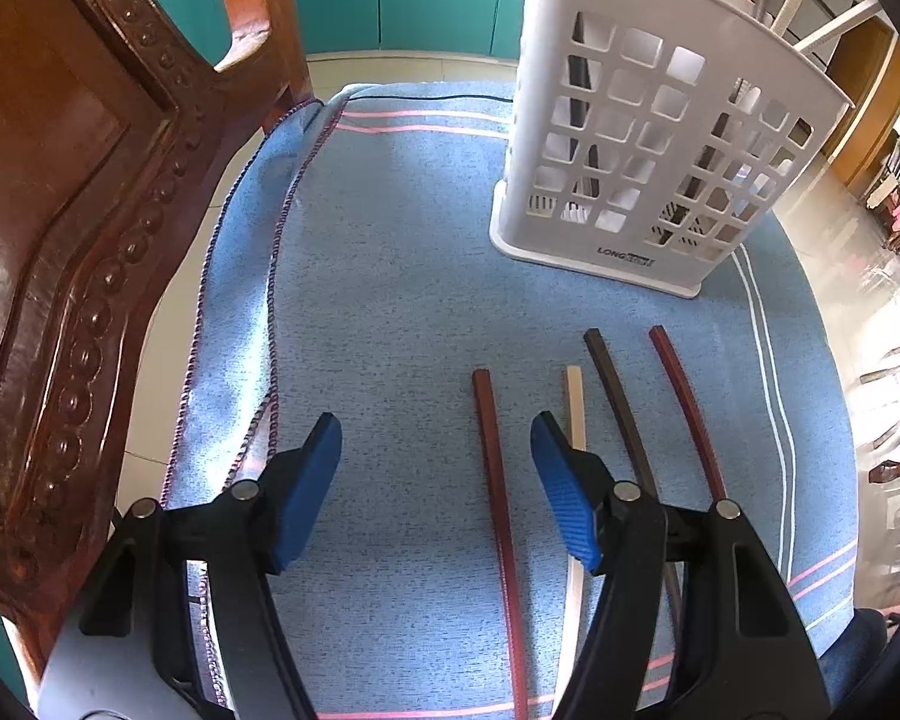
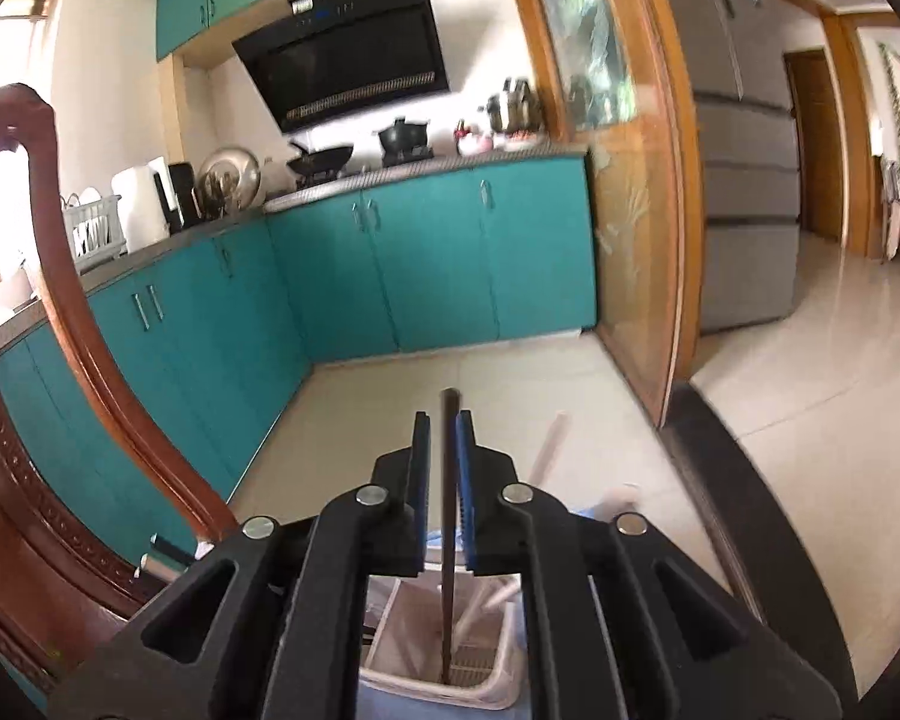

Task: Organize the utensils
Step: 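Open the right tool to release the chopstick into the basket, then close the left tool on a dark red chopstick while the right tool closes on a red chopstick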

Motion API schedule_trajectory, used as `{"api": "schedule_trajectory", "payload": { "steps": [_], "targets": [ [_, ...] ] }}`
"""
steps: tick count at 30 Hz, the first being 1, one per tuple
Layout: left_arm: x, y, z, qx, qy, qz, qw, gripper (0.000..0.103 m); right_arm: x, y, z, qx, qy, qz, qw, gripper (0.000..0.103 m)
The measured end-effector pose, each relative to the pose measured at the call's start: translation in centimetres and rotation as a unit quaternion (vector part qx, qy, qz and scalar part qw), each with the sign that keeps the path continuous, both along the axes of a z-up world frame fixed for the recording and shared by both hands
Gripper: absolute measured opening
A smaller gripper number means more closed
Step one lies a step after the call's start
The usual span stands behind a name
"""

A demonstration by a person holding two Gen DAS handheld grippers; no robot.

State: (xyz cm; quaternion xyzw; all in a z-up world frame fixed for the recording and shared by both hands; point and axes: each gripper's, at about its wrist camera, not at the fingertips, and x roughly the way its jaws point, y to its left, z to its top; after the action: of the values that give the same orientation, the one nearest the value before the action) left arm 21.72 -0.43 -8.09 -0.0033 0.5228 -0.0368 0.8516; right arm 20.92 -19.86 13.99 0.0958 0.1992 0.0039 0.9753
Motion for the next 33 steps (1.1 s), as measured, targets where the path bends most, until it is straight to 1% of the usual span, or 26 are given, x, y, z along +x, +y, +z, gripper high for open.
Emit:
{"api": "schedule_trajectory", "payload": {
  "steps": [1, 2, 3, 4, 5, 6, 8, 9, 10, 11, 12, 14, 15, 17, 18, 19, 21, 23, 28, 29, 30, 31, 32, 33],
  "targets": [
    [0.0, 0.1, 0.0, 0.000, 0.000, 0.002, 1.0000, 0.066, -0.9, -0.1, 0.5, 0.003, -0.012, 0.004, 1.000, 0.024],
    [0.1, 0.3, 0.0, -0.001, 0.000, 0.004, 1.0000, 0.066, -1.5, -0.3, 1.0, 0.007, -0.023, 0.007, 1.000, 0.028],
    [0.1, 0.5, 0.0, -0.001, 0.000, 0.006, 1.0000, 0.066, -3.0, -0.5, 1.8, 0.010, -0.043, 0.013, 0.999, 0.035],
    [0.2, 0.8, 0.0, -0.002, 0.000, 0.010, 0.9999, 0.066, -4.3, -0.6, 2.3, 0.008, -0.055, 0.021, 0.998, 0.038],
    [0.3, 1.0, 0.0, -0.003, -0.001, 0.013, 0.9999, 0.066, -5.2, -0.6, 2.6, 0.006, -0.061, 0.032, 0.998, 0.038],
    [0.4, 1.4, 0.1, -0.004, -0.002, 0.020, 0.9998, 0.066, -6.7, -0.6, 2.8, 0.002, -0.066, 0.056, 0.996, 0.038],
    [0.5, 1.8, 0.1, -0.004, -0.004, 0.028, 0.9996, 0.066, -8.5, -0.4, 2.4, -0.008, -0.058, 0.084, 0.995, 0.038],
    [0.5, 2.1, 0.1, -0.003, -0.005, 0.033, 0.9994, 0.066, -9.1, -0.3, 1.8, -0.012, -0.044, 0.101, 0.994, 0.038],
    [0.5, 2.3, 0.1, -0.001, -0.005, 0.037, 0.9993, 0.066, -9.4, 0.0, 0.6, -0.015, -0.015, 0.125, 0.992, 0.038],
    [0.5, 2.4, 0.0, 0.002, -0.005, 0.038, 0.9993, 0.062, -9.3, 0.5, -1.1, -0.024, 0.027, 0.150, 0.988, 0.038],
    [0.5, 2.3, -0.1, 0.005, -0.002, 0.038, 0.9993, 0.056, -9.1, 0.8, -2.1, -0.030, 0.049, 0.159, 0.986, 0.038],
    [0.5, 2.1, -0.5, 0.008, 0.004, 0.034, 0.9994, 0.050, -8.3, 1.9, -6.3, -0.061, 0.118, 0.170, 0.976, 0.038],
    [0.5, 1.9, -0.8, 0.010, 0.007, 0.031, 0.9995, 0.049, -7.6, 2.6, -9.0, -0.080, 0.161, 0.171, 0.969, 0.038],
    [0.4, 1.1, -1.3, 0.018, 0.012, 0.017, 0.9996, 0.049, -6.5, 3.2, -12.4, -0.098, 0.213, 0.169, 0.957, 0.038],
    [0.3, 0.7, -1.5, 0.021, 0.013, 0.011, 0.9996, 0.049, -5.9, 3.4, -14.4, -0.107, 0.244, 0.166, 0.949, 0.038],
    [0.2, 0.5, -1.7, 0.023, 0.015, 0.007, 0.9996, 0.049, -5.4, 3.6, -16.2, -0.112, 0.275, 0.165, 0.940, 0.038],
    [0.3, 0.0, -2.1, 0.030, 0.018, 0.001, 0.9994, 0.049, -4.4, 3.7, -18.8, -0.104, 0.322, 0.166, 0.926, 0.038],
    [0.5, -0.3, -2.4, 0.034, 0.018, 0.000, 0.9993, 0.049, -3.9, 3.7, -20.2, -0.109, 0.342, 0.155, 0.921, 0.038],
    [0.5, -0.7, -2.4, 0.043, 0.009, -0.002, 0.9991, 0.049, -3.8, 4.1, -20.4, -0.114, 0.340, 0.146, 0.922, 0.036],
    [0.5, -0.8, -2.4, 0.043, 0.007, -0.003, 0.9990, 0.046, -3.8, 4.1, -20.3, -0.115, 0.340, 0.141, 0.923, 0.034],
    [0.4, -0.9, -2.3, 0.039, 0.005, -0.007, 0.9992, 0.040, -3.8, 4.2, -20.3, -0.115, 0.339, 0.137, 0.923, 0.026],
    [0.3, -1.2, -2.2, 0.037, 0.004, -0.011, 0.9992, 0.036, -4.0, 4.1, -20.2, -0.111, 0.340, 0.134, 0.924, 0.013],
    [0.1, -1.4, -2.2, 0.039, 0.002, -0.016, 0.9991, 0.032, -4.1, 4.1, -20.0, -0.107, 0.342, 0.131, 0.925, 0.008],
    [-0.7, -1.9, -1.8, 0.041, -0.001, -0.019, 0.9990, 0.027, -4.2, 4.1, -20.0, -0.102, 0.343, 0.130, 0.925, 0.008]
  ]
}}
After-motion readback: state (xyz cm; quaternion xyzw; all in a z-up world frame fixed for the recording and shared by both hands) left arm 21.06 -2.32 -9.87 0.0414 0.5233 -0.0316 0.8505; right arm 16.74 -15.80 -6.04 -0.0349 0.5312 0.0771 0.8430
